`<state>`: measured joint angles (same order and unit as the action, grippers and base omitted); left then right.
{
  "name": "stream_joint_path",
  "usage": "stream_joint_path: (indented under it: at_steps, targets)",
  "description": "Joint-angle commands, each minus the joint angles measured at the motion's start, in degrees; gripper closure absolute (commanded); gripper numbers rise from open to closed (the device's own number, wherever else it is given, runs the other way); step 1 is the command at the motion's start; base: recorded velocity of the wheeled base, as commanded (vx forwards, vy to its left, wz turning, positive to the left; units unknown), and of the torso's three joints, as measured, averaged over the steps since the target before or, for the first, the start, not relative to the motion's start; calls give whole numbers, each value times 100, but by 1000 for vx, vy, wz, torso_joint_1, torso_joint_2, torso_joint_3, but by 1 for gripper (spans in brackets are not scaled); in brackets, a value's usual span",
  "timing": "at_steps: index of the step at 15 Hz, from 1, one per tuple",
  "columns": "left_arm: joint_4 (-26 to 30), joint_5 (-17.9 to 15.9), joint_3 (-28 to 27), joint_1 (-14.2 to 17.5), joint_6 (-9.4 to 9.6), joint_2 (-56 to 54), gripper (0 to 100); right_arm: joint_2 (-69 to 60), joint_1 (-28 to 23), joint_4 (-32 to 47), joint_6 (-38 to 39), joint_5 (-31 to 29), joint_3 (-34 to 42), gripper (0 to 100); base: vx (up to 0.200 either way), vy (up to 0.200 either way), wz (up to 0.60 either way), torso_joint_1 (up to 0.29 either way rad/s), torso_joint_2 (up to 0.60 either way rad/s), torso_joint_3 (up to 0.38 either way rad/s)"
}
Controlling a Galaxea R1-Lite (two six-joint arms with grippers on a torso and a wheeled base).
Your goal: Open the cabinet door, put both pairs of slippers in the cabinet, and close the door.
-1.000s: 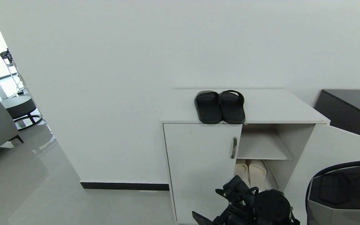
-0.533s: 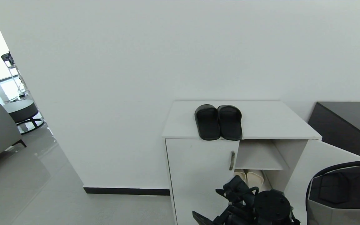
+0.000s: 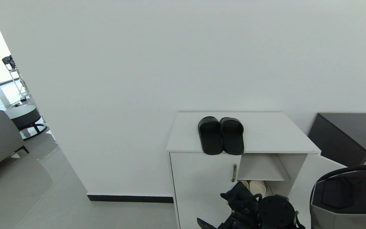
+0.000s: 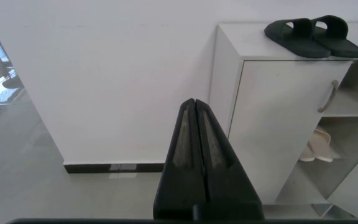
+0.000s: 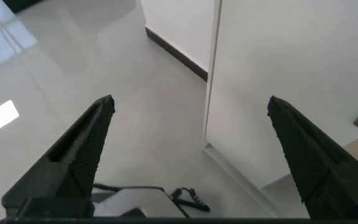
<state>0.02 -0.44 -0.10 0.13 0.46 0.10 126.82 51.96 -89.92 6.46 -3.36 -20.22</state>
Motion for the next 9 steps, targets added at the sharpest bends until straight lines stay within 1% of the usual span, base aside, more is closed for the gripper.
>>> stream_joint_path:
  at_steps: [1,2,3,4,5,6,7,8,9]
  targets:
    - [-2,0,1,4,-2,8,100,-114,-230,115,-180,-182,-298,0,0,0,0,0,0,0]
    - [6,0,1,4,6,-1,100,-465,-274,1213,-171,-692,-711,0,0,0,0,0,0,0]
    - [6,0,1,4,24,8,100,-1028,-309,3006,-66,-1369,-1440,0,0,0,0,0,0,0]
    - [-2,-9,1,4,24,-1,100,-1239,-300,3753,127,-1465,-1757,0,0,0,0,0,0,0]
    - [6,-9,1,4,24,8,100,-1775,-107,6170,1094,-1588,-3110,0,0,0,0,0,0,0]
    - [6,0,1,4,15,-1,100,-1845,7,7295,1595,-1790,-3814,0,0,0,0,0,0,0]
    - [-2,0,1,4,15,-1,100,-1783,280,9036,2685,-2335,-5220,0,0,0,0,0,0,0]
    - [-2,0,1,4,6,-1,100,-1634,385,9528,3177,-2643,-5773,0,0,0,0,0,0,0]
    - [6,0,1,4,-2,-1,100,-1546,403,9440,3037,-3091,-5791,0,0,0,0,0,0,0]
